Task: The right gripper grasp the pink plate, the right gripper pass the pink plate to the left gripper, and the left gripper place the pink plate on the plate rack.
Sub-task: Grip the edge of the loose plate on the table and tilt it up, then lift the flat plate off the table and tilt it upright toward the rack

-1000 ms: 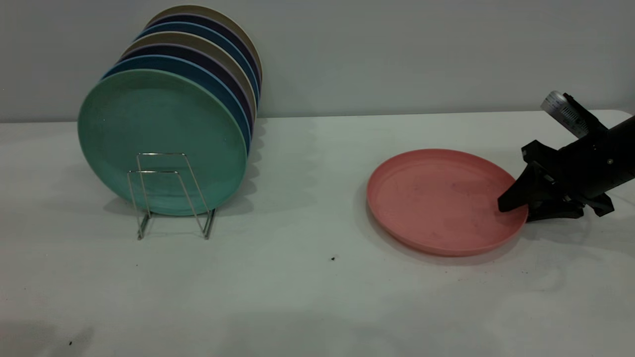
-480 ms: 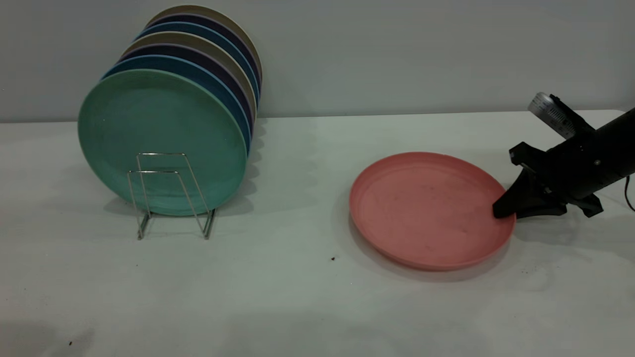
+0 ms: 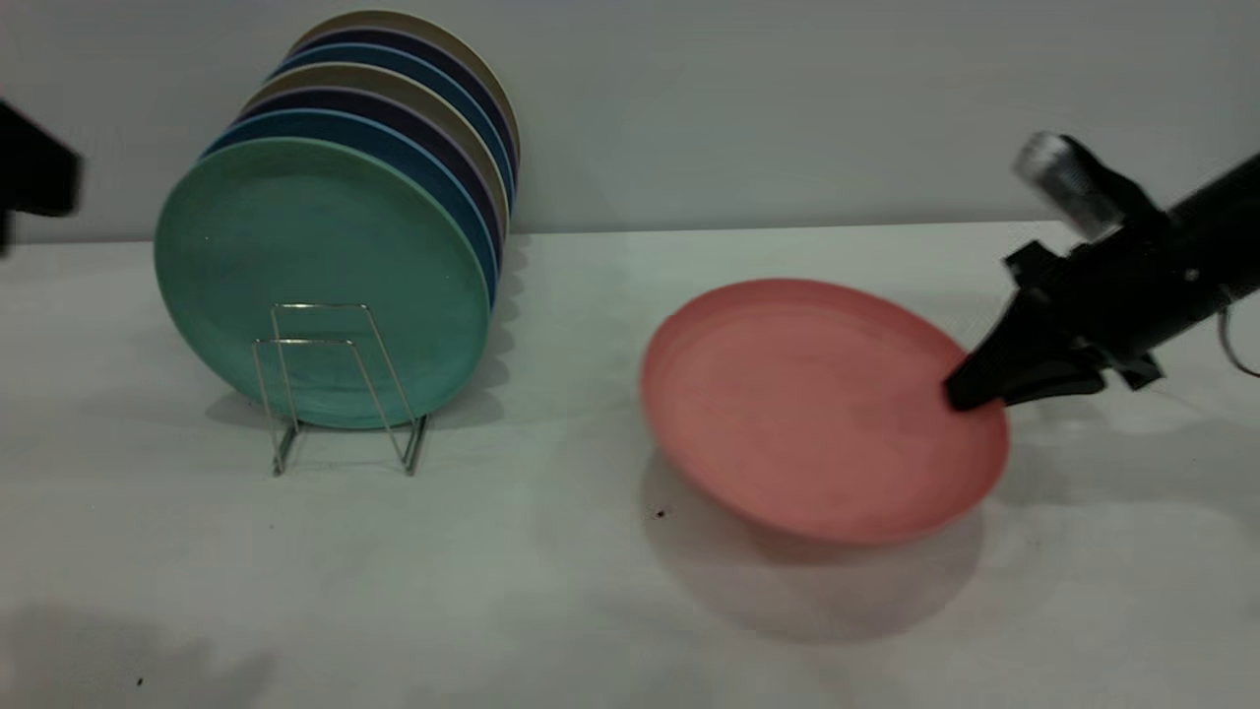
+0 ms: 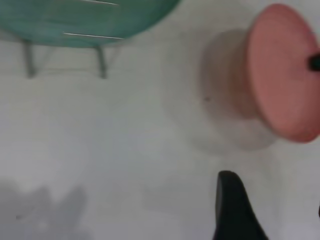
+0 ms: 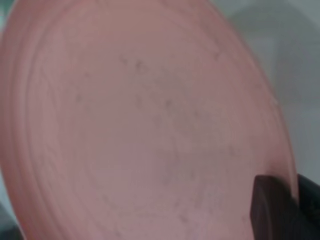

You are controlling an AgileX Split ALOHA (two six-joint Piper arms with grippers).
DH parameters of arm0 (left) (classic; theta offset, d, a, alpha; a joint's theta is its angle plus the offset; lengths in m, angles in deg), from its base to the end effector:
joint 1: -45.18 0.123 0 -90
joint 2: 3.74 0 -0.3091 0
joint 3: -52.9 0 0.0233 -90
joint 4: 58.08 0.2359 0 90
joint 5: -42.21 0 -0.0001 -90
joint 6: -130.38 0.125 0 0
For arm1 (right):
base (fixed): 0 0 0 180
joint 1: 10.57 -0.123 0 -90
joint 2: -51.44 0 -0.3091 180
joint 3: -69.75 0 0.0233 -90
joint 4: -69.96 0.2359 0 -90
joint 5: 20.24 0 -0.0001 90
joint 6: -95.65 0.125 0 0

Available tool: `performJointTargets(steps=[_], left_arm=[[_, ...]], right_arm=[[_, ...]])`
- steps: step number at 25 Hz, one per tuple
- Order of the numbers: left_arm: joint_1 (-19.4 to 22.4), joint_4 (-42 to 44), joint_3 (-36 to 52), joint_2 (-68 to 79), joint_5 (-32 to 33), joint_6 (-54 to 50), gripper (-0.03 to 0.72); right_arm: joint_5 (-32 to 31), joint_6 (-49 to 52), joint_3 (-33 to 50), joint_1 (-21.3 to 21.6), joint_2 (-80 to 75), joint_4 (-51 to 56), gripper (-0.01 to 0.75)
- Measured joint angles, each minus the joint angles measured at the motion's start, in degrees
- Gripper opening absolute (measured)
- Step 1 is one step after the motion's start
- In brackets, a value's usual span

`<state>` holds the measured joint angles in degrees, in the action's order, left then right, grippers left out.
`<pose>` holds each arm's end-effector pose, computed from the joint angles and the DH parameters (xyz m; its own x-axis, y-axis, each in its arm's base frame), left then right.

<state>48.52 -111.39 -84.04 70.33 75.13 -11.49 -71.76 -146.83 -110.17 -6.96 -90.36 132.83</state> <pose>0.2134 -0.0422 0.2494 -0.7755 -0.2061 -0.5968 0.1004 0.8930 -0.4388 0.4244 0.0605 0.0543 -0.9548 -0.0886 -0.2836 -0.2582 0.7195 0.6447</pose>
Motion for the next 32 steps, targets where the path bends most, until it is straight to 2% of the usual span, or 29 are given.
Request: performJointTargets(steps=[6, 13, 19, 26, 32], left_arm=[[0.0, -15.71, -0.11, 10.89, 0.59, 14.76, 0.429], [0.0, -26.08, -0.55, 23.14, 3.91, 25.55, 0.429], [0.0, -30.71, -0.55, 29.3, 6.09, 30.37, 0.429], [0.0, -31.18, -0.6, 30.85, 6.11, 31.11, 0.427], [0.0, -31.29, -0.6, 31.09, 5.84, 31.77, 0.375]], right_arm=[[-2.53, -0.59, 0.0, -3.97, 0.0, -0.25, 0.015], [-5.48, -1.56, 0.0, -8.67, 0.0, 1.74, 0.015], [-5.61, -2.14, 0.0, -13.18, 0.0, 2.97, 0.015], [-7.56, -3.68, 0.0, -17.53, 0.0, 7.77, 0.015], [-9.37, -5.4, 0.0, -20.8, 0.0, 12.13, 0.015]])
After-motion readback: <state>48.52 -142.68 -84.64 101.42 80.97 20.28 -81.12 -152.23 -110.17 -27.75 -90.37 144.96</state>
